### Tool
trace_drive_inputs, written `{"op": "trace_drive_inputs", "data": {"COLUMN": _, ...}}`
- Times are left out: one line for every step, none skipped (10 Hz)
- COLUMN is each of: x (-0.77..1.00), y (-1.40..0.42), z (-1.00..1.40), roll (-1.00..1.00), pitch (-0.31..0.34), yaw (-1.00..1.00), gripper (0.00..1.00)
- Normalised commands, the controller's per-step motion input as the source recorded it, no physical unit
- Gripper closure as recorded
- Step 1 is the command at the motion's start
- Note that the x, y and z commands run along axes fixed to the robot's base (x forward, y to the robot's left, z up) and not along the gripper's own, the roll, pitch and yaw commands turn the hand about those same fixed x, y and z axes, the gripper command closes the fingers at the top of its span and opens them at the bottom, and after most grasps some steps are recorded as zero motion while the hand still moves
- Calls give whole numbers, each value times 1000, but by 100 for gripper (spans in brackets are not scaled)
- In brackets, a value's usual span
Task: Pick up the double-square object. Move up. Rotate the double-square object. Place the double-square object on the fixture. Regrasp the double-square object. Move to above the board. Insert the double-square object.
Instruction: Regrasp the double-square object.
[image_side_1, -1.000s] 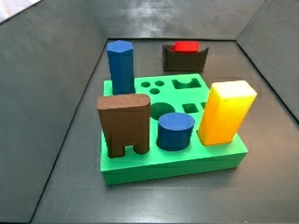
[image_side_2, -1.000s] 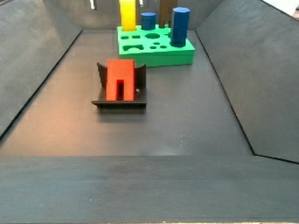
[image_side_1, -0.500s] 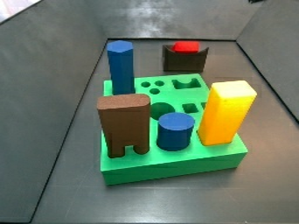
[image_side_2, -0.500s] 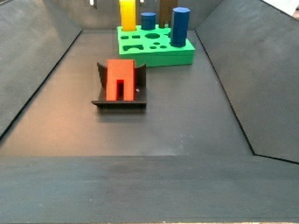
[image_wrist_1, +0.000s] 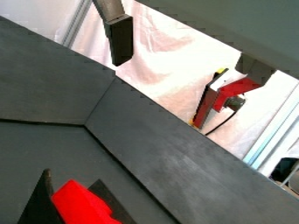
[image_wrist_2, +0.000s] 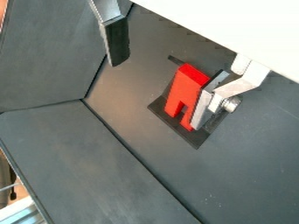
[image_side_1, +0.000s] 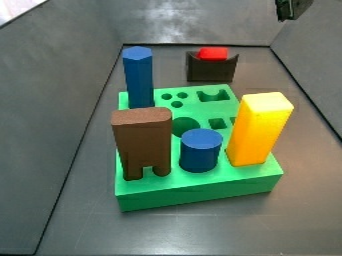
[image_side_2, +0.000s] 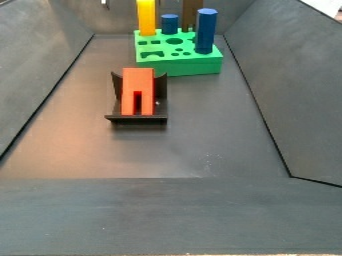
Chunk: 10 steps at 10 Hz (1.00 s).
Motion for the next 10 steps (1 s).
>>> {"op": "trace_drive_inputs", "data": {"x": 33, "y": 74, "z": -1000, "roll": 262, "pitch": 48, "yaw": 248, "gripper": 0}}
{"op": "trace_drive_inputs", "data": {"x": 49, "y": 64, "z": -1000, "roll": 226, "pitch": 2, "yaw": 217, "gripper": 0}}
{"op": "trace_drive_inputs", "data": {"x": 60, "y": 58, "z": -1000, "roll": 184, "pitch": -24, "yaw": 190, "gripper": 0}}
{"op": "trace_drive_inputs", "data": {"x": 77, "y": 52, "z": -1000, "roll": 137, "pitch": -59, "yaw": 150, "gripper": 0}}
{"op": "trace_drive_inputs", "data": {"x": 83, "y": 50, "z": -1000, "roll": 122, "pitch": -77, "yaw": 132, "gripper": 0}}
{"op": "trace_drive_inputs", "data": {"x": 96, "y": 44, "z": -1000, "roll": 95, "pitch": -111, "yaw": 84, "gripper": 0}}
{"op": "trace_drive_inputs", "data": {"x": 100, "y": 40, "z": -1000, "roll": 88, "pitch": -118, "yaw": 63, "gripper": 0}}
{"op": "trace_drive_inputs", "data": {"x": 109, "y": 37, "z": -1000, "roll": 73, "pitch": -121, "yaw": 25, "gripper": 0}}
{"op": "trace_drive_inputs", "data": {"x": 112, "y": 35, "z": -979, "roll": 66, "pitch": -111, "yaw": 0, "gripper": 0}}
{"op": "trace_drive_inputs", "data": {"x": 96, "y": 21, "z": -762, "roll": 69, "pitch": -93, "yaw": -24, "gripper": 0}}
